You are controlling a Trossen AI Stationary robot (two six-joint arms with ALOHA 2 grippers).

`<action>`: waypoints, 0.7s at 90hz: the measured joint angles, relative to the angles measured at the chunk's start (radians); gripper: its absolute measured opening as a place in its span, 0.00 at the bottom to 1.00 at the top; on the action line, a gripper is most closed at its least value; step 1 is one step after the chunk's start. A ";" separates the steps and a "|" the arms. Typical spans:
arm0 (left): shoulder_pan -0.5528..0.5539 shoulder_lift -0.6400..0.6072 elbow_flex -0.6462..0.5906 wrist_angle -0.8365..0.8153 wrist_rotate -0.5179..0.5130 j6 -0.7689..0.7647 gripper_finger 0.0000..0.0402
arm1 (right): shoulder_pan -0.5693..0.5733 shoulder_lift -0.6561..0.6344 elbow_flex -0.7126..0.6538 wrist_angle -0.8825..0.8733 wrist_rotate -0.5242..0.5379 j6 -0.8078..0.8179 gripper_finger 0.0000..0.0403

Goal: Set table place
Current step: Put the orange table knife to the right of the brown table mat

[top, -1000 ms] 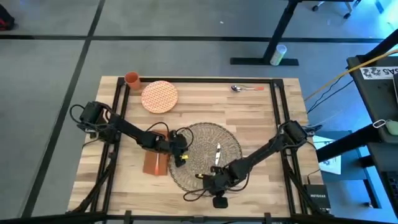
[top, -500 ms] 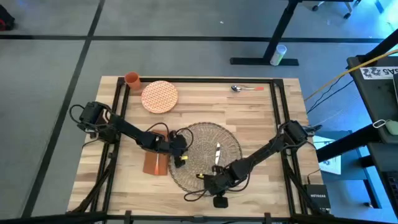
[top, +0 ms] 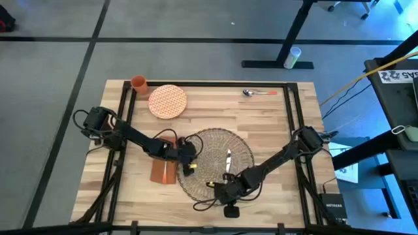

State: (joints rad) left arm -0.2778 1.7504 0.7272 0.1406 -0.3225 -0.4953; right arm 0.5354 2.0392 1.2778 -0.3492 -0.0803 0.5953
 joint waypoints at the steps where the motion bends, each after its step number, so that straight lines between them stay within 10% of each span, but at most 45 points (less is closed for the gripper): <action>1: -0.001 0.000 0.000 0.000 0.000 0.000 0.00 | 0.000 0.000 0.000 -0.002 0.000 0.000 0.00; 63: -0.026 0.000 0.000 0.005 0.008 0.000 0.00 | -0.043 -0.072 -0.003 -0.175 0.122 -0.051 0.00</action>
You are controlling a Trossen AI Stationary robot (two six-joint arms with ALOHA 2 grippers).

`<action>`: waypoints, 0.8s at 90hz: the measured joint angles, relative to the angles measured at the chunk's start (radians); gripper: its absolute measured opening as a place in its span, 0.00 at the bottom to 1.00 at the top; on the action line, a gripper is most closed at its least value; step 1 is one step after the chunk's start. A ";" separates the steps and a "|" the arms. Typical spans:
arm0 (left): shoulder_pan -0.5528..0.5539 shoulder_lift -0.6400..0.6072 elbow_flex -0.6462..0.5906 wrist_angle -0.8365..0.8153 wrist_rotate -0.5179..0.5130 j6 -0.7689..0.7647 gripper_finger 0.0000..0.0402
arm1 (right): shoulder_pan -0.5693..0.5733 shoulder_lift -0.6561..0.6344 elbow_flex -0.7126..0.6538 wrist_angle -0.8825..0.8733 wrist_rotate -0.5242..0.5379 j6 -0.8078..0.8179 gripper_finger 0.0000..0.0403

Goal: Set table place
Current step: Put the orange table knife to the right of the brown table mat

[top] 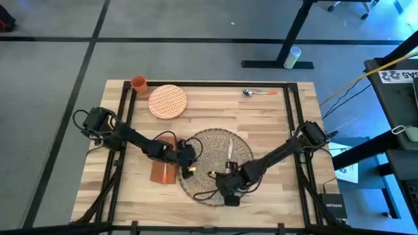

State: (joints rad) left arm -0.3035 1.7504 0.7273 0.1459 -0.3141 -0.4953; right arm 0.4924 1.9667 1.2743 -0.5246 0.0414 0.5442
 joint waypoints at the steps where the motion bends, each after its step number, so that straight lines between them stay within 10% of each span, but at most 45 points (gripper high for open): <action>1: 0.000 0.000 0.000 0.000 0.000 0.000 0.00 | 0.000 -0.001 0.000 0.000 0.000 0.000 0.00; 72: 0.000 0.000 0.000 -0.001 -0.004 0.024 0.00 | -0.083 -0.049 -0.027 -0.049 -0.005 -0.159 0.00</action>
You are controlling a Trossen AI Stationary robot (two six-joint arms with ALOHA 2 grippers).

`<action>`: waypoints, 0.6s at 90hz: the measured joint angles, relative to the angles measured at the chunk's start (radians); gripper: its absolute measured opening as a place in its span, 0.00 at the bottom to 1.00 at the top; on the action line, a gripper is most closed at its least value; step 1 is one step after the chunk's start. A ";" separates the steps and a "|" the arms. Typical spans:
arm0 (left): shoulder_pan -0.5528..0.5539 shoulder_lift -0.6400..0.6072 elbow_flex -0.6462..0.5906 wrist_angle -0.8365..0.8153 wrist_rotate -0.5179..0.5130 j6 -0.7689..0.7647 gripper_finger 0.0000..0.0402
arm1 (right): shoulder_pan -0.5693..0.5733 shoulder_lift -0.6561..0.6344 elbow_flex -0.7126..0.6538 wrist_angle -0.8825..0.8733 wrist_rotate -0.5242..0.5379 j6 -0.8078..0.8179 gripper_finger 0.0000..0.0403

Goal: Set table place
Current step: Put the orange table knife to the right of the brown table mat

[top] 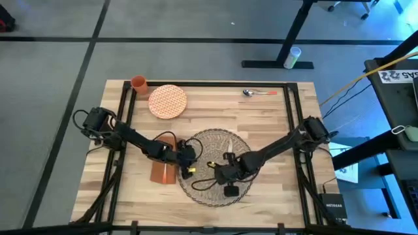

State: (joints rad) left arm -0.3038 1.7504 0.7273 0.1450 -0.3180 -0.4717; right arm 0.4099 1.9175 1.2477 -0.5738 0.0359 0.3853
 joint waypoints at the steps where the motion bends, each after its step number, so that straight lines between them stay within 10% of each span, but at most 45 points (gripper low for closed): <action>1: 0.000 0.000 0.000 0.000 0.000 0.000 0.00 | 0.000 0.000 -0.002 0.001 -0.003 -0.001 0.00; 54: 0.000 0.000 0.000 -0.002 0.000 -0.003 0.00 | 0.000 0.006 -0.023 0.060 -0.003 -0.009 0.00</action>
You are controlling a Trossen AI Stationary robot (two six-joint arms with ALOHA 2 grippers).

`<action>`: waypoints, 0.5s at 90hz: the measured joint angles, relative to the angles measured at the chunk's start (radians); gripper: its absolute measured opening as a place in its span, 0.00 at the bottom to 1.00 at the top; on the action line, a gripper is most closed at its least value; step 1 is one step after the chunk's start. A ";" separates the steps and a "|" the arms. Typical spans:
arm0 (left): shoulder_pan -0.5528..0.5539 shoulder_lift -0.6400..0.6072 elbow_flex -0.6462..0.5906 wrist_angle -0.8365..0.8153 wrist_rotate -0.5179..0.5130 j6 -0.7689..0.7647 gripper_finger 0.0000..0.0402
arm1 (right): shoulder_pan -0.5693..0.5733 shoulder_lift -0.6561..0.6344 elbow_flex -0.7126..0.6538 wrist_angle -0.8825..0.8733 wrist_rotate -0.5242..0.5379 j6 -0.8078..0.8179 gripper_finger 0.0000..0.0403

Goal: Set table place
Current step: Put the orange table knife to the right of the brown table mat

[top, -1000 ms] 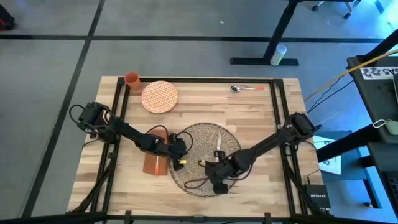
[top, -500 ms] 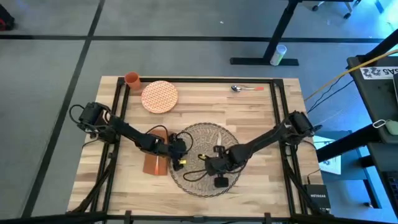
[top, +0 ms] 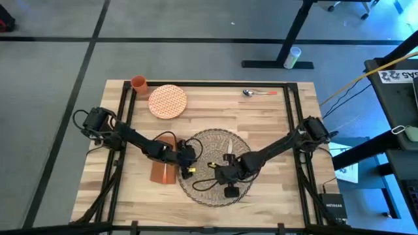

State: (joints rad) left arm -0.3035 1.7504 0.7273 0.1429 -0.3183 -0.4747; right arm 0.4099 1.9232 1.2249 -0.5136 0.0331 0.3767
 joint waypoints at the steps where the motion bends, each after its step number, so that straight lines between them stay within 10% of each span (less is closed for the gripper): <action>1: 0.000 0.000 0.000 0.000 0.000 0.000 0.00 | 0.000 0.001 -0.001 0.000 0.000 0.000 0.00; 45: 0.000 0.000 0.000 0.000 0.000 0.002 0.00 | 0.000 0.006 -0.016 -0.004 0.013 0.011 0.00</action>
State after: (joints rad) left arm -0.3035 1.7504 0.7273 0.1425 -0.3187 -0.4725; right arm 0.4102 1.9289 1.2089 -0.5174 0.0460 0.3874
